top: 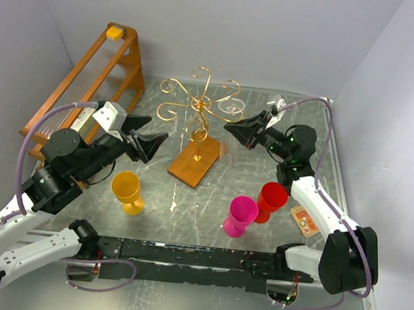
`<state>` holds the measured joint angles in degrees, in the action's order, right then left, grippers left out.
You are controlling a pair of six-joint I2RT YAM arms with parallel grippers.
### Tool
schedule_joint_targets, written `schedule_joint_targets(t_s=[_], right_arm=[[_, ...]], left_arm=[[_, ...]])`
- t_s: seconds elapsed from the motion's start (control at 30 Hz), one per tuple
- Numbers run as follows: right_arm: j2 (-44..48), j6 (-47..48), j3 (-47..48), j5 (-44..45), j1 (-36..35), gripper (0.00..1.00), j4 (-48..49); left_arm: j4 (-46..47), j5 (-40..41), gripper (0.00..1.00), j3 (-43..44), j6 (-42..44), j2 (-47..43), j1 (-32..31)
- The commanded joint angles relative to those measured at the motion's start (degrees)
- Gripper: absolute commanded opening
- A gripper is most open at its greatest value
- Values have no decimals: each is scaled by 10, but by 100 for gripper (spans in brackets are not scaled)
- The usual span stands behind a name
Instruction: Place the wine glass upside down on the wine glass rack
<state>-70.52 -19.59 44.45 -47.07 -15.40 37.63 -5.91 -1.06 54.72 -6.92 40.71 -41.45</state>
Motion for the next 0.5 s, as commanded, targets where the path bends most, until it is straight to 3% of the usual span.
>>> schedule_joint_targets(t_s=[0.0, 0.47], right_arm=[[8, -19, -15, 24, 1, 0, 48], [42, -20, -38, 52, 1, 0, 51]], left_arm=[[-3, 12, 76, 21, -4, -9, -1], [0, 12, 76, 18, -8, -7, -1]])
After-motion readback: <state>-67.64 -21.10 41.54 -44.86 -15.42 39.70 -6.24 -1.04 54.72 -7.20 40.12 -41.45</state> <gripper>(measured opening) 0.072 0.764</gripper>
